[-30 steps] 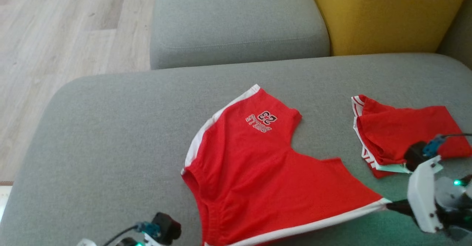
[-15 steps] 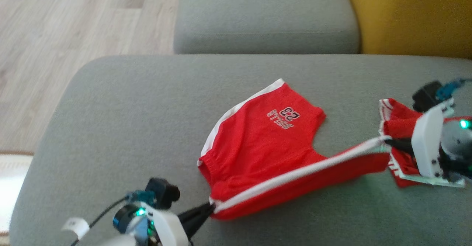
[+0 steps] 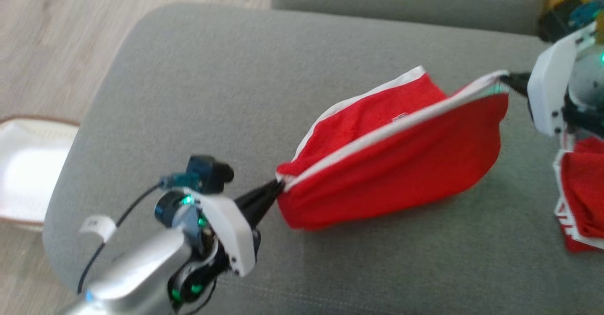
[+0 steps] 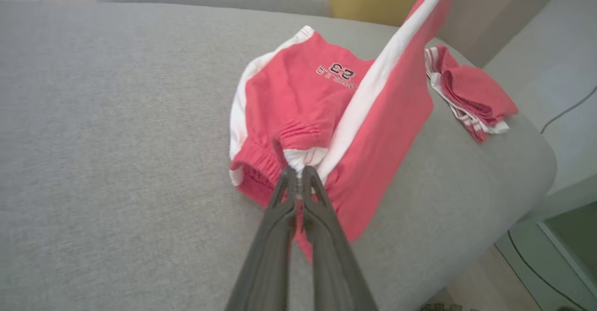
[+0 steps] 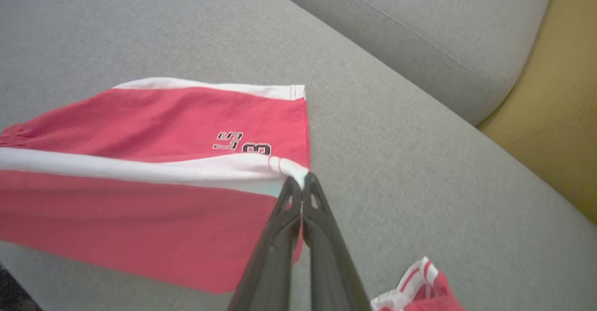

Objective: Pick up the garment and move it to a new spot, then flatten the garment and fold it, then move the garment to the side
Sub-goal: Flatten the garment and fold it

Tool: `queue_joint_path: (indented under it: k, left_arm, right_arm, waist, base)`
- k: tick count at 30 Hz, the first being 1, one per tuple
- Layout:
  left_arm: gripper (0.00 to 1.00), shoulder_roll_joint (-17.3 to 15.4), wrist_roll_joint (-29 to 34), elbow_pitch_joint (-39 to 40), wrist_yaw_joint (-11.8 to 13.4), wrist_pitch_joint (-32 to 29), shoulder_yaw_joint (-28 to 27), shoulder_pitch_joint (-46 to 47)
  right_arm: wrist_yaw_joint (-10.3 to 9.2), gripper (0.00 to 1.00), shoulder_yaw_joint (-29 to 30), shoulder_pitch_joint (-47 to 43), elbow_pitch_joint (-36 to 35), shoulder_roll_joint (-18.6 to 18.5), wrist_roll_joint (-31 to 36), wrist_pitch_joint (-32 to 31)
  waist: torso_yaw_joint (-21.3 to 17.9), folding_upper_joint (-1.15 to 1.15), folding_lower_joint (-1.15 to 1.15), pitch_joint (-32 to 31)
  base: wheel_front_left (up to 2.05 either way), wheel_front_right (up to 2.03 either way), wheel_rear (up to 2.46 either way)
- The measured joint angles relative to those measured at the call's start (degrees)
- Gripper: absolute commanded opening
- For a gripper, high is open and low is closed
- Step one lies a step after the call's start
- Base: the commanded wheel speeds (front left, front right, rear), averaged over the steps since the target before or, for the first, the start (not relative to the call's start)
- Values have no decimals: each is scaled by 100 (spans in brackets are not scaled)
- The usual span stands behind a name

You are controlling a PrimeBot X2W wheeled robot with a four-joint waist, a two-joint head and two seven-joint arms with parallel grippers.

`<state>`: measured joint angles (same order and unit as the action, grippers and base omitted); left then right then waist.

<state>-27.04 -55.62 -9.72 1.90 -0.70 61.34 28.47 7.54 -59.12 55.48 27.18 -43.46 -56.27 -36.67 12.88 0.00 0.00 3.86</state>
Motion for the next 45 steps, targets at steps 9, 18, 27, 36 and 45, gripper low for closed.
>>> queue_joint_path:
  k: [9, 18, 27, 36, 45]
  left_arm:
    - [0, 546, -103, -777, -238, 121, -142, 505]
    - [0, 1014, -100, -1574, -471, 387, -235, 976]
    - [0, 1291, -73, -2097, -654, 543, -230, 1208]
    - [100, 1419, 14, -2459, -702, 755, -191, 1326]
    - [100, 1426, 60, -2736, -626, 1163, -308, 1317]
  right_arm:
    - [0, 0, -316, 626, 712, 233, 303, 270]
    - [0, 0, -606, 1012, 1174, 506, 389, 708]
    - [0, 0, -932, 1284, 1553, 632, 390, 1056]
    - [0, 100, -1053, 1370, 2009, 858, 341, 1459]
    - [0, 100, -940, 1307, 2350, 1151, 231, 2466]
  waist:
    - [401, 0, 0, 579]
    - [582, 0, 1, 1056]
    - [671, 0, 0, 1288]
    - [694, 0, 0, 1355]
    - [500, 0, 0, 1104]
  base:
    - [0, 0, 0]
    - [0, 0, 0]
    - [0, 0, 0]
    - [0, 0, 0]
    - [0, 0, 0]
